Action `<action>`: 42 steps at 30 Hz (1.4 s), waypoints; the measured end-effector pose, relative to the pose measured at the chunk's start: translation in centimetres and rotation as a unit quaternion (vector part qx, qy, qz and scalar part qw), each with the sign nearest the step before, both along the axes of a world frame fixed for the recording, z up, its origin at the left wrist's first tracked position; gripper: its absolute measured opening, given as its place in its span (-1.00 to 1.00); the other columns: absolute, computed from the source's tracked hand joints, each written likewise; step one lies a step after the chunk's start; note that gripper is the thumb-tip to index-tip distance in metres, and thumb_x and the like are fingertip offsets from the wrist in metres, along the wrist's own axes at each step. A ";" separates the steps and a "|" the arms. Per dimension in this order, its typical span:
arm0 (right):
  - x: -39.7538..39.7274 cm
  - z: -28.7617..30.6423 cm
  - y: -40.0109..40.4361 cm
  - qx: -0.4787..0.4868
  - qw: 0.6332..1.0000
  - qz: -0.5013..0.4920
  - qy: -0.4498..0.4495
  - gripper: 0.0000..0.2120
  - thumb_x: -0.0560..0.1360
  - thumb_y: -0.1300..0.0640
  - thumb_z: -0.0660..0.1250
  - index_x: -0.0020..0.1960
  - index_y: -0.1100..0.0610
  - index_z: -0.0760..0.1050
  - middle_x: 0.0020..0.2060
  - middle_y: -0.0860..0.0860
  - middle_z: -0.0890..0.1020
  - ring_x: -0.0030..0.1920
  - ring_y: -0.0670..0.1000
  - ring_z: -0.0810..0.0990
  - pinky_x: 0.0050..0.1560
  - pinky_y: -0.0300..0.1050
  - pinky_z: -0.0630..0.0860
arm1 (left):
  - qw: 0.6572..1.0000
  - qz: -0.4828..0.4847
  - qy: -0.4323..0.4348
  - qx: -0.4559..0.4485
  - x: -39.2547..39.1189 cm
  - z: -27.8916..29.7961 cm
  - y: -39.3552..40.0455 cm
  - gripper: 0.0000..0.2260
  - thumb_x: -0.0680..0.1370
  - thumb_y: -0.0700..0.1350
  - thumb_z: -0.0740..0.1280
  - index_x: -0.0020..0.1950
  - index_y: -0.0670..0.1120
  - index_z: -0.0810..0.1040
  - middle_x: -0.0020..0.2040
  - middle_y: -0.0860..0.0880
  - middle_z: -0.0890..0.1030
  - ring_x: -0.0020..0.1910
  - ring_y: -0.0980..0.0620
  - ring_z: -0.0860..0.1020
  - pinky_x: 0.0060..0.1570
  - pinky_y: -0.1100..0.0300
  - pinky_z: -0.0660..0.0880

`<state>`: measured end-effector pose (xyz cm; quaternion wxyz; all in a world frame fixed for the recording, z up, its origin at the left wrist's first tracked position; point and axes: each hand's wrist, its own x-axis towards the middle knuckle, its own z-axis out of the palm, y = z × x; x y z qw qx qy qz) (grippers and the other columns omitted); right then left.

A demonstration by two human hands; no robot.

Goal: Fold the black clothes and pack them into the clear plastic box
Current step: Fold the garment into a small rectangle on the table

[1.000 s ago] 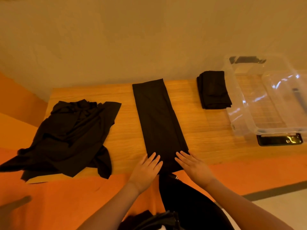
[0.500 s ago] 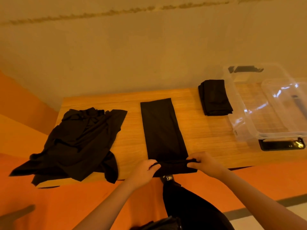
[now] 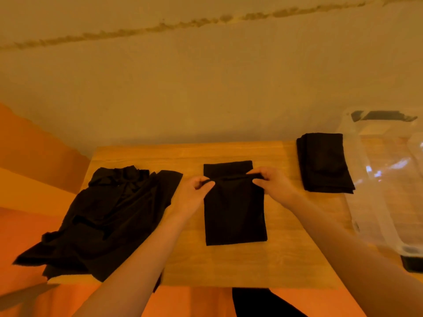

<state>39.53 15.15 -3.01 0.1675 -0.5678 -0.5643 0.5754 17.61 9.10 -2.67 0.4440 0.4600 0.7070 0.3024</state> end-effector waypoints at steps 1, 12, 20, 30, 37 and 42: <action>-0.3 -0.4 1.1 0.002 1.000 0.001 -0.004 -0.78 0.54 0.25 0.24 0.12 0.02 0.52 0.05 0.00 0.60 0.10 -0.02 0.57 0.15 -0.04 0.53 | 1.000 0.009 -0.004 -0.006 -0.2 -0.7 1.3 -0.87 0.53 -0.05 0.32 -0.20 0.15 0.54 -0.22 0.09 0.61 -0.17 0.10 0.60 -0.11 0.15 0.52; -1.5 -5.5 6.6 0.023 0.998 -0.007 -0.059 -0.89 0.53 0.21 0.28 0.02 0.15 0.55 -0.08 0.02 0.60 -0.06 -0.07 0.55 -0.15 -0.34 0.44 | 0.993 0.070 0.076 -0.061 0.0 -5.9 7.0 -0.78 0.60 -0.06 0.20 0.10 -0.14 0.55 -0.02 -0.03 0.58 -0.02 0.03 0.54 -0.04 0.17 0.46; -2.2 -6.2 7.0 0.097 0.979 0.015 -0.177 -0.87 0.58 0.06 0.20 -0.01 0.12 0.40 -0.36 -0.08 0.44 -0.36 -0.08 0.43 -0.44 -0.28 0.26 | 0.980 0.071 0.182 -0.028 0.6 -6.9 8.1 -0.77 0.62 -0.06 0.16 0.15 -0.17 0.49 -0.20 0.01 0.50 -0.29 0.08 0.45 -0.42 0.26 0.31; -2.0 -5.0 4.1 0.334 0.900 0.053 -0.274 -0.68 0.51 0.14 0.31 0.24 0.20 0.44 0.06 0.09 0.56 0.00 0.10 0.57 -0.14 -0.10 0.51 | 0.923 -0.020 0.358 0.140 1.0 -5.9 5.1 -0.74 0.56 -0.08 0.24 0.18 -0.19 0.48 0.11 -0.13 0.53 0.11 -0.09 0.50 0.04 0.15 0.41; -0.3 -8.8 -1.9 0.335 0.809 0.299 -0.380 -0.42 0.52 -0.17 -0.03 0.42 0.13 0.28 0.41 0.06 0.35 0.43 0.01 0.23 0.40 0.07 0.11 | 0.847 -0.256 0.459 0.074 2.8 -8.9 -0.9 -0.47 0.55 0.12 0.00 0.45 -0.10 0.27 0.45 -0.09 0.30 0.45 -0.06 0.19 0.34 -0.09 0.22; 1.3 -7.7 -2.0 0.293 0.802 0.290 -0.432 -0.34 0.53 -0.25 -0.21 0.46 0.14 0.14 0.45 0.05 0.19 0.45 0.00 0.11 0.45 0.08 0.02 | 0.844 -0.246 0.474 0.045 2.1 -7.8 -1.6 -0.40 0.55 0.17 -0.07 0.49 -0.14 0.15 0.50 -0.12 0.16 0.49 -0.10 0.03 0.37 -0.08 0.05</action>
